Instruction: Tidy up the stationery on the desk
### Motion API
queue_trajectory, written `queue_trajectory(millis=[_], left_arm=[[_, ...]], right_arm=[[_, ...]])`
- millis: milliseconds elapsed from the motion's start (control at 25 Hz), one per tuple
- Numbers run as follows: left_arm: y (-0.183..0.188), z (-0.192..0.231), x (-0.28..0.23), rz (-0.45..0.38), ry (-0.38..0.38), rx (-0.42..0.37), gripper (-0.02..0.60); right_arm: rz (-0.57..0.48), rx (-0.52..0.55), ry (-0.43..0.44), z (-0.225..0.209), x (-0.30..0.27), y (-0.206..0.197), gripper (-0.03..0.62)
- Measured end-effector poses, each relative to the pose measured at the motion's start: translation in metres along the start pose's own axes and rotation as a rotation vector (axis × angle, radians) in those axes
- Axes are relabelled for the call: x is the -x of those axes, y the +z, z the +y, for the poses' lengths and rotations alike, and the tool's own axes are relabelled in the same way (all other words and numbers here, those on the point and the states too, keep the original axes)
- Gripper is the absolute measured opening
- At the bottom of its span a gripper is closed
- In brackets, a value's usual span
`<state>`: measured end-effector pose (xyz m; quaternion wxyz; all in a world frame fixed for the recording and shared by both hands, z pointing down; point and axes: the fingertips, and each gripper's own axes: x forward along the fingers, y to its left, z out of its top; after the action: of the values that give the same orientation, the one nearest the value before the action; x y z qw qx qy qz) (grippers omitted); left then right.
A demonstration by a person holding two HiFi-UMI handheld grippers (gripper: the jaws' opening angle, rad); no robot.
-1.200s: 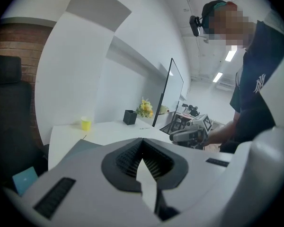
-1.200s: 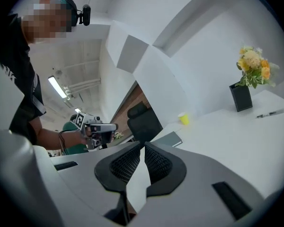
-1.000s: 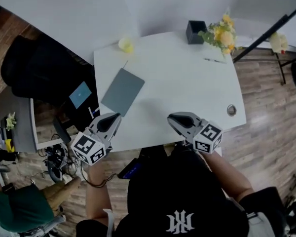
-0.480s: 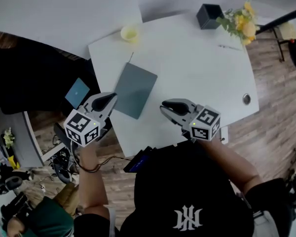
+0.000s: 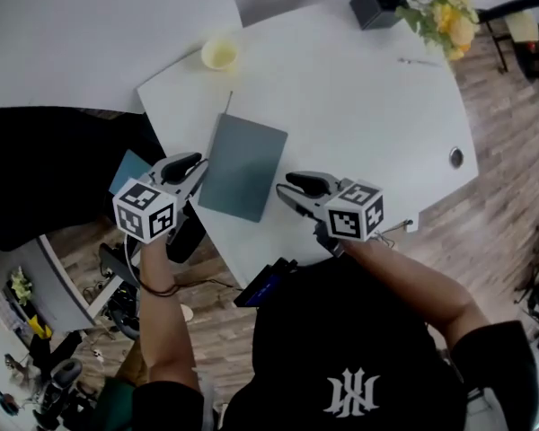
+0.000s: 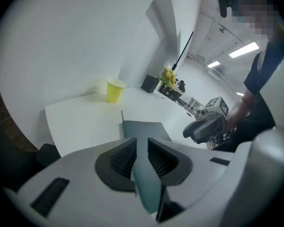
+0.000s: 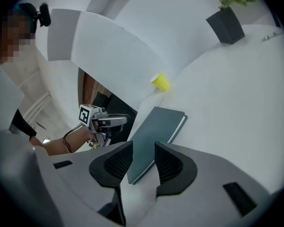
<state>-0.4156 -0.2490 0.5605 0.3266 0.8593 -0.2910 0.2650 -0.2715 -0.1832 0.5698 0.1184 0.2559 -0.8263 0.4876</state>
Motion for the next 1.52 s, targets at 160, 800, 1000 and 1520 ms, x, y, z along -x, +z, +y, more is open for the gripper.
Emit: queue_trajectory(millis=[160,800,1000,1520], left_arm=[[-0.012,0.010,-0.013,0.078,-0.030,0.023,0.099],[-0.043,0.011,-0.034,0.207,-0.097,0.057,0.140],[-0.050,0.006,-0.037,0.217,-0.115,0.062,0.140],[-0.052,0.006,-0.038,0.234,-0.089,0.043,0.140]], right_arm=[[0.000,-0.099,-0.026,-0.007,-0.014,-0.008,0.144],[-0.028,-0.275,-0.167,-0.033,-0.033,-0.013,0.144],[-0.022,-0.279,-0.192,-0.035,-0.033,-0.014,0.144],[0.009,-0.334,-0.272,-0.043,-0.037,-0.020,0.132]])
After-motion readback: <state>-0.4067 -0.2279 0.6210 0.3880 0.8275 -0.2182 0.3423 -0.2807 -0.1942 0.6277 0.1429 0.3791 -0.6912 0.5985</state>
